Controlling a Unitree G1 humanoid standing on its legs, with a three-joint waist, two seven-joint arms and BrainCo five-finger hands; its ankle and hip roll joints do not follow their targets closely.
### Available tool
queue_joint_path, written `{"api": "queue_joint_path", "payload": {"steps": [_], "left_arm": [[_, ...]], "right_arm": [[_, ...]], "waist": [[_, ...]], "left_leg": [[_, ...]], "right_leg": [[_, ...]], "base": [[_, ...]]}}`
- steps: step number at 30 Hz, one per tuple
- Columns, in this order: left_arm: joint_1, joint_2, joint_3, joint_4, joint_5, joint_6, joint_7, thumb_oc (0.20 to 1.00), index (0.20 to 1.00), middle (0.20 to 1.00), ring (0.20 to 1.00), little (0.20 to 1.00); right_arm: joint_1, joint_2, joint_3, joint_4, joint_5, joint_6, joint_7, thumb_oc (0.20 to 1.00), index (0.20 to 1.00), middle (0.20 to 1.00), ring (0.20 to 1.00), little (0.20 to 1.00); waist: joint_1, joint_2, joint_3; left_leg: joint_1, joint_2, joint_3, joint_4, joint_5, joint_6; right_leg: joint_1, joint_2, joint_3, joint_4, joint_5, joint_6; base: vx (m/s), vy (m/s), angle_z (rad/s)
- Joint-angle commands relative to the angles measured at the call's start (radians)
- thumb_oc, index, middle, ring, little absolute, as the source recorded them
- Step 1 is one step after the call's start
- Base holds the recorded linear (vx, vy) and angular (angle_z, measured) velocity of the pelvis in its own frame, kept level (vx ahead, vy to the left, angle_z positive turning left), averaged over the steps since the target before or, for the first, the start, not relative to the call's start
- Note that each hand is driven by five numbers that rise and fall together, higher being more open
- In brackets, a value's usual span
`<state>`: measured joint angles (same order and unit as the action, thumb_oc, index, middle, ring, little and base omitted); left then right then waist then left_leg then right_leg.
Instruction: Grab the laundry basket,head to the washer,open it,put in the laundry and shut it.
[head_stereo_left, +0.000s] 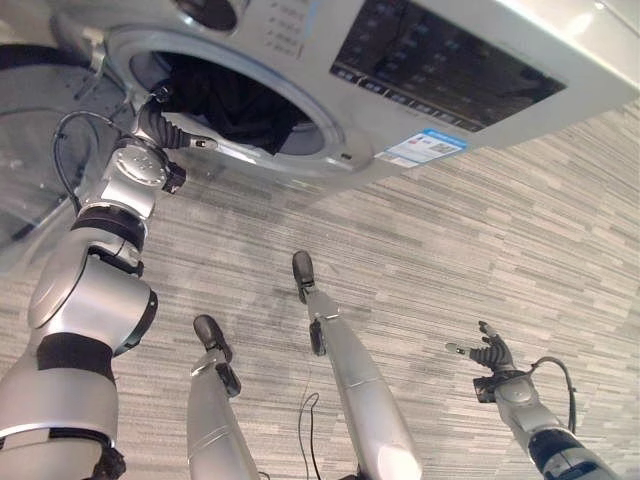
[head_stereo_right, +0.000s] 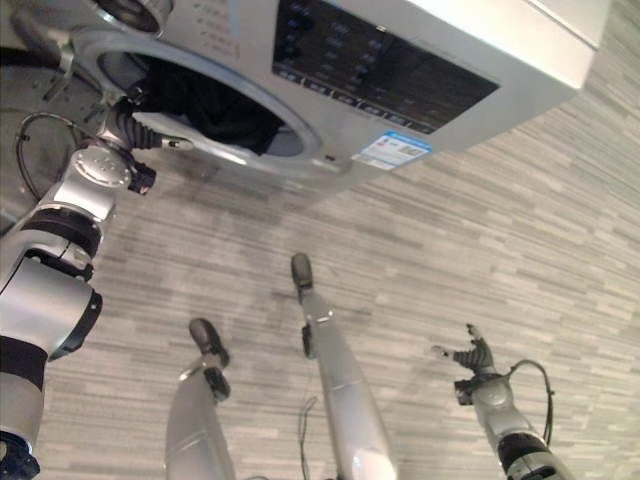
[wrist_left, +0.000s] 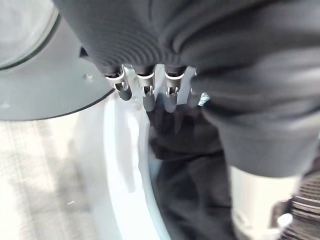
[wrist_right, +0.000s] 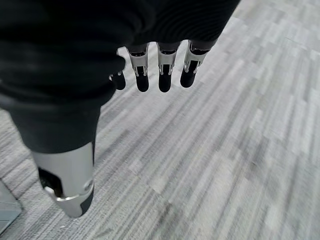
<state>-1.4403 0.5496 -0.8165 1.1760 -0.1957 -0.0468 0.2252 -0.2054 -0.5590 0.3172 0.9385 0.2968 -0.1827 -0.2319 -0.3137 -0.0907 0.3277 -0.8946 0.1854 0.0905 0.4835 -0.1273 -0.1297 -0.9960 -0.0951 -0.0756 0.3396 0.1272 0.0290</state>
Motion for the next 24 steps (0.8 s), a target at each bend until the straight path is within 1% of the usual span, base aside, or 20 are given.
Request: {"api": "queue_joint_path", "payload": {"steps": [1,2,3,5,8,15,16,19,24], "left_arm": [[-0.327,-0.153,-0.002,-0.021,0.173,-0.090,0.171,1.000,1.000,1.000,1.000,1.000],[-0.347,-0.162,0.001,-0.004,0.187,-0.084,0.198,1.000,1.000,1.000,1.000,1.000],[-0.348,-0.163,0.001,-0.004,0.188,-0.084,0.198,1.000,1.000,1.000,1.000,1.000],[-0.352,-0.185,0.008,0.029,0.225,-0.060,0.223,1.000,1.000,1.000,1.000,1.000],[-0.341,-0.187,0.001,0.025,0.260,-0.059,0.234,1.000,1.000,1.000,1.000,1.000],[-0.281,-0.202,0.011,-0.002,0.283,-0.061,0.235,1.000,1.000,1.000,1.000,1.000],[-0.220,-0.203,0.016,-0.030,0.292,-0.067,0.226,1.000,1.000,1.000,1.000,1.000],[-0.178,-0.208,0.023,-0.049,0.292,-0.069,0.217,1.000,1.000,1.000,1.000,1.000],[-0.029,-0.209,0.052,-0.147,0.263,-0.093,0.185,1.000,1.000,1.000,1.000,1.000]], "right_arm": [[-0.033,-0.031,0.017,0.052,-0.044,-0.018,-0.025,1.000,1.000,1.000,1.000,1.000],[-0.033,-0.025,0.019,0.060,-0.042,-0.020,-0.025,1.000,1.000,1.000,1.000,1.000],[-0.033,-0.024,0.019,0.061,-0.042,-0.020,-0.025,1.000,1.000,1.000,1.000,1.000],[-0.026,-0.010,0.036,0.064,-0.038,-0.028,-0.023,1.000,1.000,1.000,1.000,1.000],[-0.023,-0.008,0.034,0.066,-0.029,-0.031,-0.022,1.000,1.000,1.000,1.000,1.000],[-0.012,0.008,0.042,0.070,-0.023,-0.030,-0.021,1.000,1.000,1.000,1.000,1.000],[0.001,0.016,0.040,0.066,-0.024,-0.027,-0.018,1.000,1.000,1.000,1.000,1.000],[0.012,0.020,0.037,0.065,-0.026,-0.025,-0.016,1.000,1.000,1.000,1.000,1.000],[0.031,0.037,0.013,0.073,-0.035,-0.010,-0.017,1.000,1.000,1.000,1.000,1.000]], "waist": [[-0.057,0.019,0.021],[-0.056,0.017,0.025],[-0.056,0.017,0.025],[-0.052,0.014,0.034],[-0.044,0.015,0.037],[-0.029,0.020,0.040],[-0.020,0.023,0.040],[-0.014,0.024,0.040],[0.005,0.032,0.040]], "left_leg": [[0.003,0.018,-0.024,-0.115,0.041,0.027],[0.001,0.016,-0.024,-0.116,0.043,0.027],[0.001,0.016,-0.024,-0.116,0.043,0.027],[-0.001,0.015,-0.026,-0.126,0.048,0.029],[-0.007,0.017,-0.029,-0.123,0.050,0.032],[0.002,0.012,-0.027,-0.129,0.052,0.034],[0.022,0.011,-0.025,-0.145,0.058,0.032],[0.032,0.011,-0.023,-0.150,0.061,0.031],[0.062,0.010,-0.026,-0.163,0.071,0.028]], "right_leg": [[0.081,-0.015,0.023,0.090,-0.206,0.091],[0.081,-0.015,0.021,0.085,-0.203,0.092],[0.081,-0.015,0.021,0.085,-0.203,0.092],[0.082,-0.012,0.018,0.076,-0.198,0.094],[0.079,-0.014,0.018,0.078,-0.197,0.092],[0.092,-0.019,0.015,0.070,-0.195,0.090],[0.108,-0.021,0.010,0.064,-0.195,0.091],[0.117,-0.022,0.007,0.062,-0.196,0.091],[0.146,-0.021,0.001,0.064,-0.204,0.090]], "base": [[-0.05,-0.029,0.40],[-0.04,-0.013,0.33],[-0.01,-0.023,0.09],[0.00,0.000,0.00],[0.00,0.000,0.00],[0.00,0.000,0.00],[0.00,0.000,0.00],[0.00,0.000,0.00],[0.00,-0.012,0.02]]}}
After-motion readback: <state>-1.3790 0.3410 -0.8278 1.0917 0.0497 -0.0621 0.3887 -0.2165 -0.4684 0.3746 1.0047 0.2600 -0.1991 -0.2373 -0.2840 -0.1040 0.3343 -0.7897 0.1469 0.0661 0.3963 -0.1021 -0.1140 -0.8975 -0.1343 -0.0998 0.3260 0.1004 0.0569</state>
